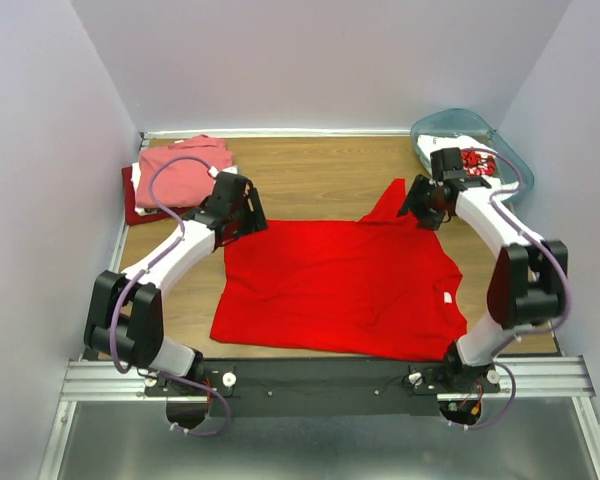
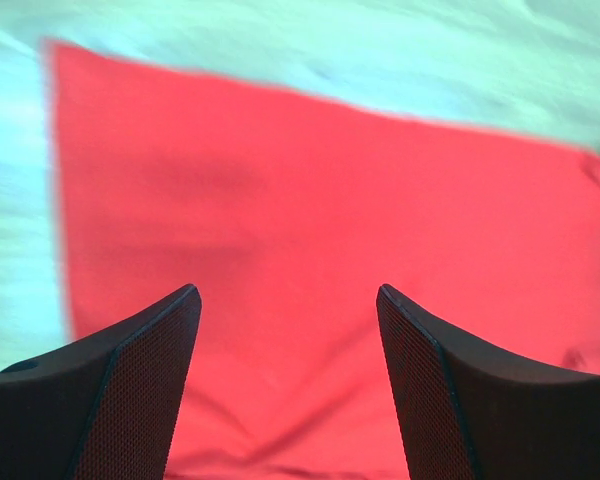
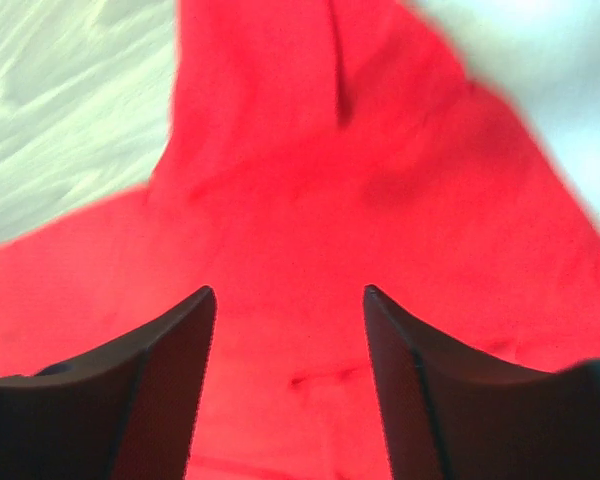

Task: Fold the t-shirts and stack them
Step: Fold the tshirt

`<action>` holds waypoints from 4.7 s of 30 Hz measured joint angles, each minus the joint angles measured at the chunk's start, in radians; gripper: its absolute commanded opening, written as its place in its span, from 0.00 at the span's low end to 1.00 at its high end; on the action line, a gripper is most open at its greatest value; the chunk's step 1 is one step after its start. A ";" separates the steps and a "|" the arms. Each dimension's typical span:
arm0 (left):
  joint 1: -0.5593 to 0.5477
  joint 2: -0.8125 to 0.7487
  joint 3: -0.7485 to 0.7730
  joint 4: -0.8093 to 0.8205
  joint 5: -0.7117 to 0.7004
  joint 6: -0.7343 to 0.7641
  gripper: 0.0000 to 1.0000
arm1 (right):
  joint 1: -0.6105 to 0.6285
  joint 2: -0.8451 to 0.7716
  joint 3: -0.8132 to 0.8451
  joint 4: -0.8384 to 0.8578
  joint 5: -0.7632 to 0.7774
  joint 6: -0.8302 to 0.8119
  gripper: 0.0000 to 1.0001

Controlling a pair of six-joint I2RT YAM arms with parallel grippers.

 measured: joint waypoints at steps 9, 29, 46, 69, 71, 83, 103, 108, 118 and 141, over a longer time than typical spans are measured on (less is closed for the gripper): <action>0.094 0.040 0.068 -0.011 -0.013 0.085 0.79 | -0.061 0.297 0.158 0.026 0.018 -0.090 0.52; 0.109 0.111 0.100 -0.013 -0.008 0.113 0.79 | -0.076 0.423 0.195 0.131 -0.038 -0.114 0.40; 0.121 0.151 0.126 -0.012 -0.008 0.122 0.79 | -0.075 0.437 0.204 0.145 -0.094 -0.105 0.36; 0.126 0.155 0.128 -0.012 -0.008 0.125 0.79 | -0.073 0.431 0.190 0.149 -0.116 -0.097 0.34; 0.126 0.155 0.128 -0.012 -0.008 0.125 0.79 | -0.073 0.431 0.189 0.149 -0.117 -0.097 0.32; 0.128 0.177 0.129 -0.011 -0.008 0.126 0.79 | -0.062 0.431 0.188 0.149 -0.137 -0.088 0.01; 0.157 0.309 0.222 -0.019 -0.020 0.168 0.79 | -0.062 0.398 0.190 0.116 -0.106 -0.084 0.23; 0.159 0.310 0.222 -0.019 -0.020 0.170 0.79 | -0.062 0.398 0.191 0.111 -0.109 -0.083 0.24; 0.159 0.322 0.222 -0.019 -0.020 0.170 0.79 | -0.062 0.400 0.191 0.111 -0.115 -0.083 0.07; 0.174 0.471 0.289 -0.025 -0.114 0.164 0.54 | -0.062 0.409 0.194 0.110 -0.128 -0.084 0.01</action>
